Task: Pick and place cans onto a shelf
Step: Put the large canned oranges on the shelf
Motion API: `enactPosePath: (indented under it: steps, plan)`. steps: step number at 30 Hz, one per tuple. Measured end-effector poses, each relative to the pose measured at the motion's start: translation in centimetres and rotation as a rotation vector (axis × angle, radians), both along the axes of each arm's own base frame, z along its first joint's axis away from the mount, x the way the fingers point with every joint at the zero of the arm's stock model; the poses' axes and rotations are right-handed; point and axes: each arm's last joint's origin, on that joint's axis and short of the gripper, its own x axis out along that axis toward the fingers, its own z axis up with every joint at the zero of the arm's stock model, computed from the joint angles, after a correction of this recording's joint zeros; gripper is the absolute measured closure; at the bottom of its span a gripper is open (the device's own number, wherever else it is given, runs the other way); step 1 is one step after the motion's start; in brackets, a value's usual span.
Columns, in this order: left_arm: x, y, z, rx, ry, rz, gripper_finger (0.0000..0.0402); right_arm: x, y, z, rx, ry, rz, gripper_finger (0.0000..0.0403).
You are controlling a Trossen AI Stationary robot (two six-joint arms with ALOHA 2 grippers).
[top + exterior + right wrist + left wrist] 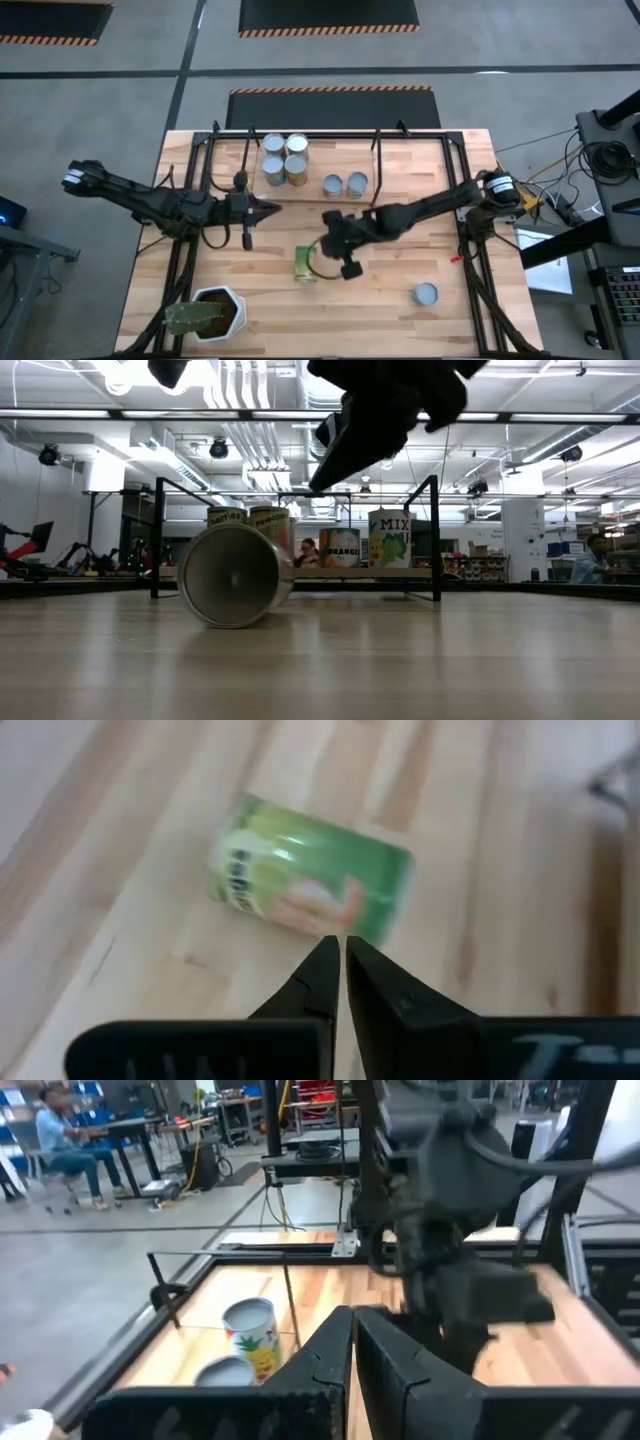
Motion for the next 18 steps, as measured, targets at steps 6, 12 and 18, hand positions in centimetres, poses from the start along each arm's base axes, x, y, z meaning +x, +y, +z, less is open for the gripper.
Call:
enactPosePath:
  steps: [6,12,18]
  plan:
    - [1.3,-1.3,-0.5,-0.057,-0.023,-0.037,0.0402,-0.1,0.6,-1.7,-0.051,-0.047,0.064,0.0390]
    - [2.5,-2.6,-1.2,-0.060,-0.029,-0.073,0.0402,0.2,0.3,-0.4,-0.082,-0.088,0.087,0.0390]
    - [2.7,-2.8,-1.6,-0.072,-0.019,-0.072,0.0402,0.1,0.5,-0.3,-0.160,-0.089,0.162,0.0382]
